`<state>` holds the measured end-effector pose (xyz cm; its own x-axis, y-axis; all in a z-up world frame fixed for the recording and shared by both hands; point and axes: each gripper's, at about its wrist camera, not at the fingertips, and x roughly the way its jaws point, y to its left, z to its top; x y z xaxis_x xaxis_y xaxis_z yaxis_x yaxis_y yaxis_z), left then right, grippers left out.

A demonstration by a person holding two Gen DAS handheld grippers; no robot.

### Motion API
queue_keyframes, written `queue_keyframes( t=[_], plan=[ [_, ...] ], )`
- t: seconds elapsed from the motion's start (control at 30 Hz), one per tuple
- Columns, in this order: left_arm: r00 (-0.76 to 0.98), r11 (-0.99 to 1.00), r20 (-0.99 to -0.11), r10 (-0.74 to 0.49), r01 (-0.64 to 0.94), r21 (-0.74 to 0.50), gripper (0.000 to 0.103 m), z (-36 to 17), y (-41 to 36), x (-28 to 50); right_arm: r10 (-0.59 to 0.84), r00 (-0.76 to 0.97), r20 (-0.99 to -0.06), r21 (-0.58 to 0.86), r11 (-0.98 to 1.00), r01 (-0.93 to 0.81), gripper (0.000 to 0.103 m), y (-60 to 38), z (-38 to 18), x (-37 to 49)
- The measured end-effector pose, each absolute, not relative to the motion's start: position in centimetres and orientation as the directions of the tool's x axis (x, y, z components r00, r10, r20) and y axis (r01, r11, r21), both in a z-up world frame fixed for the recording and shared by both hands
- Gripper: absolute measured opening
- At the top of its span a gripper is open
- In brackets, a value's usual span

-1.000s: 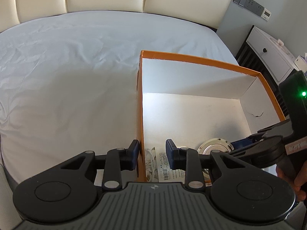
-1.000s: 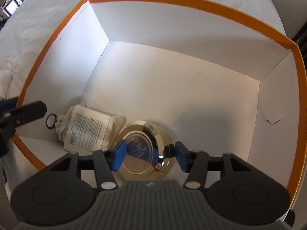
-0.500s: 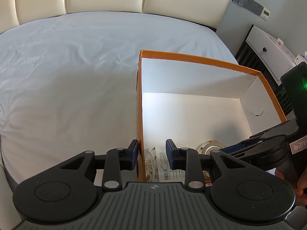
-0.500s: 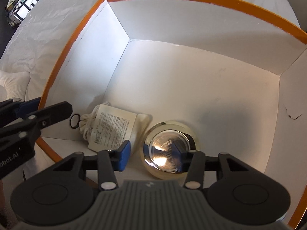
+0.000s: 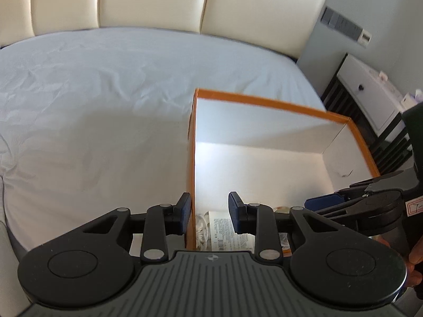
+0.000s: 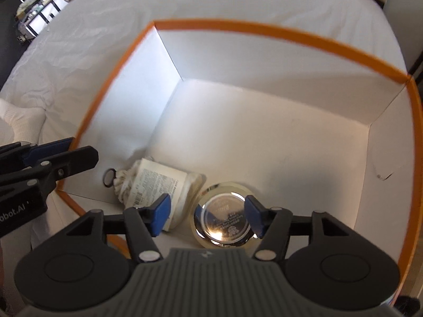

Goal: Organize rigid objects
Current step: 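Move the left tool back to the pile and grasp the gold square box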

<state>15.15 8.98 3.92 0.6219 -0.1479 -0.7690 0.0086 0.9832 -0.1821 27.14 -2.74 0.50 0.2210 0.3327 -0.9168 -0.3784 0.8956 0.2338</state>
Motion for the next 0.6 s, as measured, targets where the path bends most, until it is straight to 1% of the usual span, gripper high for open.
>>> queue_keyframes(
  t=[0.13,0.23,0.3,0.37,0.4,0.53,0.57,0.6],
  plan=[
    [0.658,0.966,-0.726,-0.199,0.008,-0.258,0.034,5.0,9.2,12.6,0.405,0.361,-0.840,0.217,0.861,-0.460,0.063,-3.3,4.0,24.4],
    [0.663,0.968,-0.724,-0.188,0.002,-0.249,0.034,5.4,8.9,10.6,0.462,0.447,-0.766,0.211,0.837,-0.504,0.063,-4.2,6.2,21.9],
    [0.653,0.968,-0.733,-0.191,0.000,-0.252,0.034,5.2,8.8,9.3,0.502,0.462,-0.731,0.223,0.816,-0.534,0.061,-4.7,7.1,20.4],
    [0.635,0.966,-0.748,-0.192,-0.014,-0.259,0.034,4.7,8.8,8.2,0.532,0.449,-0.718,0.241,0.795,-0.557,0.060,-5.3,8.0,19.2],
    [0.624,0.965,-0.757,-0.192,-0.021,-0.262,0.034,4.3,8.8,7.8,0.545,0.437,-0.715,0.254,0.785,-0.564,0.056,-5.5,8.1,18.7],
    [0.580,0.939,-0.779,-0.237,-0.069,-0.336,0.036,1.7,9.3,6.9,0.573,0.386,-0.723,0.300,0.763,-0.572,0.049,-5.5,7.2,16.9],
    [0.576,0.925,-0.774,-0.263,-0.077,-0.371,0.038,1.0,9.5,6.8,0.573,0.367,-0.732,0.308,0.760,-0.572,0.044,-5.3,6.7,16.6],
    [0.572,0.911,-0.770,-0.284,-0.088,-0.402,0.045,0.3,9.7,6.9,0.568,0.348,-0.746,0.313,0.760,-0.570,0.038,-5.0,5.8,16.3]
  ],
)
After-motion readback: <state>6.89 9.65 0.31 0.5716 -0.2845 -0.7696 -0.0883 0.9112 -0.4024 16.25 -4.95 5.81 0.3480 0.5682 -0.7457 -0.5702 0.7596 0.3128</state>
